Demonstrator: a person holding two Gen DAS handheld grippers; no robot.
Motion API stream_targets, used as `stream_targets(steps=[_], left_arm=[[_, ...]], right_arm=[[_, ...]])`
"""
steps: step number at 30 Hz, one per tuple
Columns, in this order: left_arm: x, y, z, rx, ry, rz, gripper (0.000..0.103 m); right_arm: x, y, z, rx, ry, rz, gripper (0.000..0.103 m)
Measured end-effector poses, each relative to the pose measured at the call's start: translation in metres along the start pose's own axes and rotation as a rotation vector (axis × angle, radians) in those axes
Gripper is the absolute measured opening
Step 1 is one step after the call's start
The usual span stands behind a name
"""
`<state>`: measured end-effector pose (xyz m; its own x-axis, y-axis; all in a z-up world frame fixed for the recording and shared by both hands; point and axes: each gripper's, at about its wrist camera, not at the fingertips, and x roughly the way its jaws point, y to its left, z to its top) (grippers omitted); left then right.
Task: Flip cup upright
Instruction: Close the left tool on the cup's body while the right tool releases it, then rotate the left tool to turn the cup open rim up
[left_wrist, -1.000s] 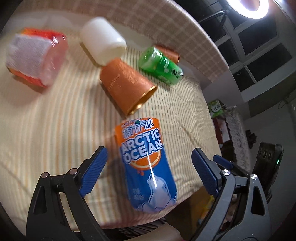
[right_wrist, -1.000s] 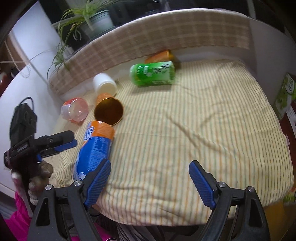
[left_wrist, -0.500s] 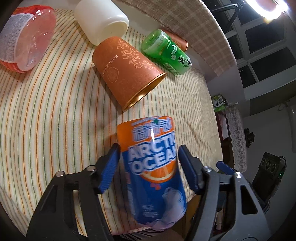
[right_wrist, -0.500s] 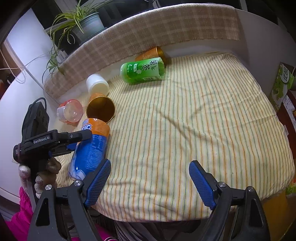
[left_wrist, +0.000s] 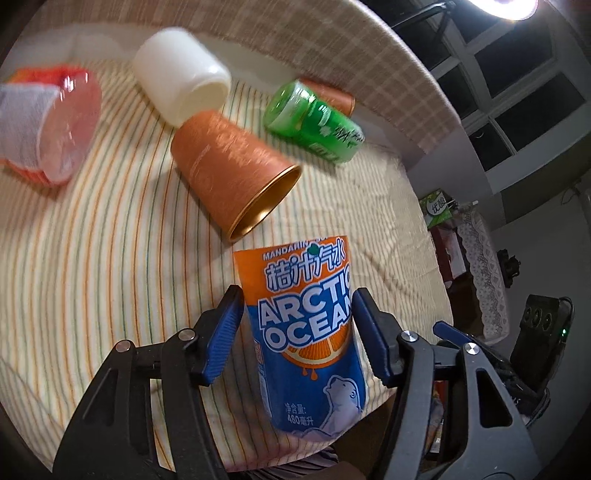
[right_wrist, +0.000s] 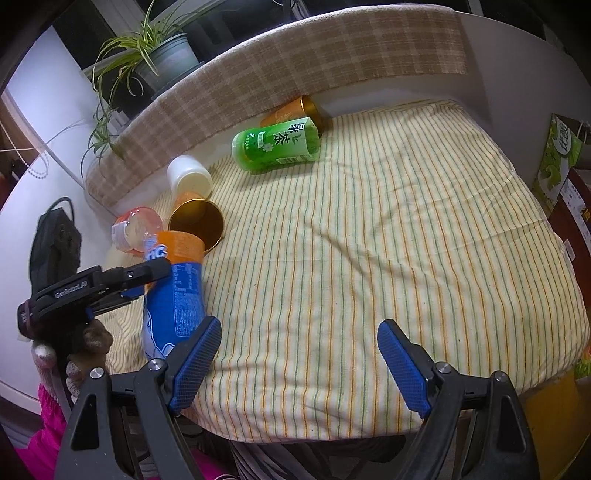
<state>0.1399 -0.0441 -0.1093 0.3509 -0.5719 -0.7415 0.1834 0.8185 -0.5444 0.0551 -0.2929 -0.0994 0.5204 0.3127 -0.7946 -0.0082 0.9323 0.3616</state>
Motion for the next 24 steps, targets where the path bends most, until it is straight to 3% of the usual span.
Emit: stream_targets(steps=[8,16,24], left_arm=[[-0.022,-0.034,0.0,0.159,-0.131,0.105,0.062],[-0.017,-0.058,0.0,0.304,-0.246,0.258,0.062],[-0.01,-0.072,-0.011,0.396,-0.278,0.306,0.062]], right_arm=[[0.0,-0.002,0.0,0.017,-0.008,0.002,0.088],[-0.006,-0.002,-0.001,0.021,-0.042,-0.012,0.088],[-0.011,-0.002,0.0,0.014,-0.076,-0.037,0.088]])
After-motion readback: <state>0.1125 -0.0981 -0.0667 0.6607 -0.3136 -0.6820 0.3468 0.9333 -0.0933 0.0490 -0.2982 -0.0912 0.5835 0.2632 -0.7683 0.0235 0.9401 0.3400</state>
